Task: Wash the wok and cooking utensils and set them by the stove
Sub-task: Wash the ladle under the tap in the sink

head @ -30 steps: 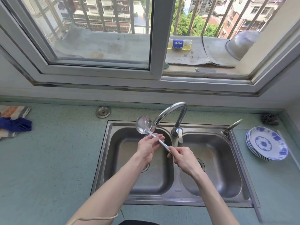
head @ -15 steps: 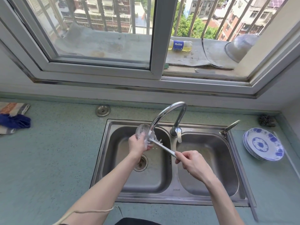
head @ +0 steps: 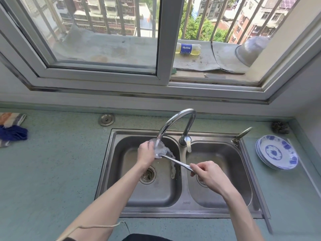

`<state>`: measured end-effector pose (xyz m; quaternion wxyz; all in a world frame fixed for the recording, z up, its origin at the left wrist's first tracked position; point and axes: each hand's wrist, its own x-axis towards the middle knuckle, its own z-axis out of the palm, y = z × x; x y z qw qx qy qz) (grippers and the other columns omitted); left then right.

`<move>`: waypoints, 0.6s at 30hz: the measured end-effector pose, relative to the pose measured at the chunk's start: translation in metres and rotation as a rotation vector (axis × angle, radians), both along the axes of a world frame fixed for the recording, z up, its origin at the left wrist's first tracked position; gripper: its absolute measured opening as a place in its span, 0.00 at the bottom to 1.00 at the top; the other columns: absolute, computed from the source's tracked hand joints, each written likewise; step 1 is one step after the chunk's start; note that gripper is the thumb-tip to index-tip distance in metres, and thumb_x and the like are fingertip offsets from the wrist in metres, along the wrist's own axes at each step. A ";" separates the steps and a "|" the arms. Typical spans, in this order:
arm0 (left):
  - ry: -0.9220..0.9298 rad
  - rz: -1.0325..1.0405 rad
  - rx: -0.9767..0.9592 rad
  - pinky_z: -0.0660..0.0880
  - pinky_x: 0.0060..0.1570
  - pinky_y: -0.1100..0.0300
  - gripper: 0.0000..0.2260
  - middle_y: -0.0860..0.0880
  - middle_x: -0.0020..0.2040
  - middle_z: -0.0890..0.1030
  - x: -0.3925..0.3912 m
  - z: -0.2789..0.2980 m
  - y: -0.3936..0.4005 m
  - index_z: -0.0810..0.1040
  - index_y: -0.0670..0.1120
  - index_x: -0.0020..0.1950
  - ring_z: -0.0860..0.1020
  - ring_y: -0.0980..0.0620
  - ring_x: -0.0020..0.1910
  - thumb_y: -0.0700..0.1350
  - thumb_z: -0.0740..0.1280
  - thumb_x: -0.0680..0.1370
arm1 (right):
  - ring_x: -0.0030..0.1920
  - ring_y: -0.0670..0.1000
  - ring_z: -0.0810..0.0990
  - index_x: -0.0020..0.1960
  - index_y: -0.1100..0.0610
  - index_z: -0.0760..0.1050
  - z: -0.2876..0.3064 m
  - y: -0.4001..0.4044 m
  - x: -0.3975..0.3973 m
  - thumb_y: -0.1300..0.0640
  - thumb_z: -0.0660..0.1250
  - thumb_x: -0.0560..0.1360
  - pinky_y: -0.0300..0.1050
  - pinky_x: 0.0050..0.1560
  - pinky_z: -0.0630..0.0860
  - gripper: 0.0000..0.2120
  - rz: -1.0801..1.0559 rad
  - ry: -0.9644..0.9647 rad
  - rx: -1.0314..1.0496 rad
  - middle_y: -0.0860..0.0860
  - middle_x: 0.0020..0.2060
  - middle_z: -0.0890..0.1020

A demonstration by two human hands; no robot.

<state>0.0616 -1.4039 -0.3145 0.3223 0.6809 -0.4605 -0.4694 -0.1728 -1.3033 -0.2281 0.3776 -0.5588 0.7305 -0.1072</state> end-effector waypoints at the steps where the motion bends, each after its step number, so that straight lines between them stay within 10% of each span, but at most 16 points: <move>1: 0.048 -0.048 0.030 0.75 0.40 0.53 0.13 0.50 0.36 0.81 0.000 -0.002 0.000 0.79 0.45 0.40 0.78 0.45 0.38 0.44 0.59 0.82 | 0.25 0.44 0.70 0.35 0.49 0.83 -0.001 0.000 -0.002 0.41 0.63 0.80 0.43 0.33 0.68 0.22 -0.006 0.009 -0.004 0.46 0.23 0.75; 6: 0.270 0.009 0.097 0.83 0.47 0.44 0.12 0.40 0.46 0.87 0.000 -0.004 0.005 0.85 0.43 0.51 0.85 0.43 0.44 0.33 0.68 0.71 | 0.25 0.44 0.70 0.35 0.49 0.83 -0.004 0.001 -0.001 0.41 0.64 0.81 0.42 0.31 0.67 0.21 -0.009 0.015 -0.023 0.47 0.23 0.75; 10: 0.253 0.096 0.119 0.77 0.23 0.57 0.15 0.35 0.35 0.84 -0.002 0.001 0.012 0.80 0.37 0.45 0.82 0.41 0.27 0.48 0.65 0.83 | 0.26 0.44 0.71 0.34 0.48 0.82 -0.005 0.000 0.001 0.41 0.64 0.80 0.45 0.33 0.70 0.21 0.000 0.036 -0.075 0.47 0.25 0.77; 14: 0.044 0.050 0.065 0.72 0.27 0.58 0.24 0.45 0.25 0.78 0.007 -0.006 0.013 0.76 0.41 0.32 0.77 0.49 0.23 0.55 0.63 0.83 | 0.29 0.45 0.75 0.35 0.47 0.82 -0.008 -0.001 0.000 0.38 0.64 0.80 0.46 0.36 0.73 0.20 0.029 0.113 -0.092 0.48 0.27 0.80; 18: 0.238 0.054 0.143 0.74 0.27 0.59 0.20 0.41 0.33 0.83 0.004 -0.009 0.013 0.80 0.40 0.48 0.78 0.47 0.27 0.53 0.58 0.85 | 0.36 0.51 0.79 0.40 0.49 0.79 -0.013 0.005 0.004 0.34 0.61 0.80 0.48 0.39 0.77 0.22 0.037 0.282 -0.212 0.46 0.30 0.80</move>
